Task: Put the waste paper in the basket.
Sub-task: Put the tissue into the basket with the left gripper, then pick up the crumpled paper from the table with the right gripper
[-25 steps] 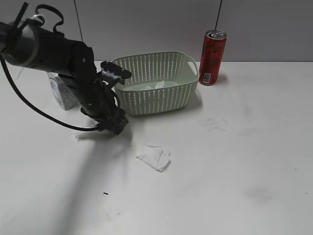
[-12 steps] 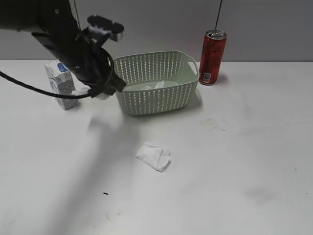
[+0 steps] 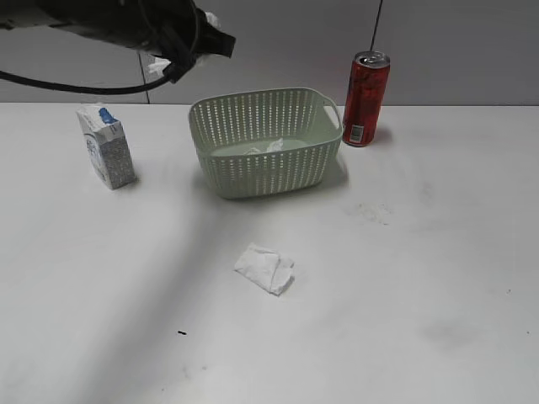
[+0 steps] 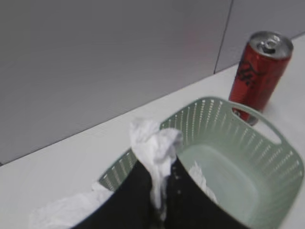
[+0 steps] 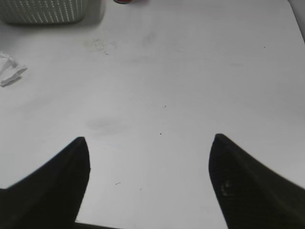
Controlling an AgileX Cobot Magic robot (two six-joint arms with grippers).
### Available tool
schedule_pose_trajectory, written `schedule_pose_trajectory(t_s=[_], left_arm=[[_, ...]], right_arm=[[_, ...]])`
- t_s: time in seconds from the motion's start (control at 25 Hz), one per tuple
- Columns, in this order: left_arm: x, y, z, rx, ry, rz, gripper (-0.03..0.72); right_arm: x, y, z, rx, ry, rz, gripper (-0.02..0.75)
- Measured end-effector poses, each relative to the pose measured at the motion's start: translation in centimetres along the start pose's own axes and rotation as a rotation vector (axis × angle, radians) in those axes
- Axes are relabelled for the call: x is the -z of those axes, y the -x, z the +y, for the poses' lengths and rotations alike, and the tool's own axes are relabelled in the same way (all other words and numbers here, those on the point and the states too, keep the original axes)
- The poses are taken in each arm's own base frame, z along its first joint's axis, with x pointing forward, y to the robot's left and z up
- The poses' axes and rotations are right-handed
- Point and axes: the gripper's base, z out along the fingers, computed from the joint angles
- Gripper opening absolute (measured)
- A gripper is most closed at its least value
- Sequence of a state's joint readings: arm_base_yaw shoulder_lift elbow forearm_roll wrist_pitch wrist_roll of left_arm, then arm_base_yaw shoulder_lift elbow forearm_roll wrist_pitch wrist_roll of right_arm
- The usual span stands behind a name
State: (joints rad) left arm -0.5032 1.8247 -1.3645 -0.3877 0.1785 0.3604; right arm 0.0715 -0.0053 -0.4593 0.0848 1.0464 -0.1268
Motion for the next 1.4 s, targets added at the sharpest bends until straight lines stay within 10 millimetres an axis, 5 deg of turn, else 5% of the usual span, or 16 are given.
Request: schedule_pose_trajectory(t_s=[0.2, 0.36, 0.48, 0.6, 0.68, 0.88, 1.16, 1.4], left_arm=[[-2.9, -1.7, -0.5, -0.025, 0.019, -0.015, 0.015], [-4.8, -3.8, -2.2, -0.134, -0.011, 0.044, 0.108], [-5.9, -5.0, -2.9, -0.186, -0.025, 0.079, 0.3], [-6.3, -5.7, -2.9, -0.196, -0.03, 0.113, 0.57], [-6.2, -5.8, -3.0, -0.199, -0.035, 0.13, 0.644], [-4.7, -5.3, -3.2, -0.202, -0.063, 0.195, 0.672], [0.6, -1.8, -3.5, -0.206, -0.14, 0.356, 0.638], [5.4, 0.6, 0.3, -0.136, -0.102, 0.395, 0.623]], right_arm=[[-0.1, 0.0, 0.0, 0.001, -0.001, -0.001, 0.589], [-0.1, 0.1, -0.1, 0.003, -0.007, -0.011, 0.589], [-0.1, 0.1, -0.1, 0.008, -0.016, -0.017, 0.589], [-0.1, 0.1, -0.2, 0.009, -0.018, -0.018, 0.589], [-0.1, 0.1, -0.2, 0.009, -0.019, -0.018, 0.589], [-0.1, 0.1, -0.2, 0.01, -0.02, -0.021, 0.589], [-0.8, 0.1, -0.2, 0.008, -0.024, -0.054, 0.589], [-1.2, 0.7, -0.3, 0.005, -0.023, -0.035, 0.589]])
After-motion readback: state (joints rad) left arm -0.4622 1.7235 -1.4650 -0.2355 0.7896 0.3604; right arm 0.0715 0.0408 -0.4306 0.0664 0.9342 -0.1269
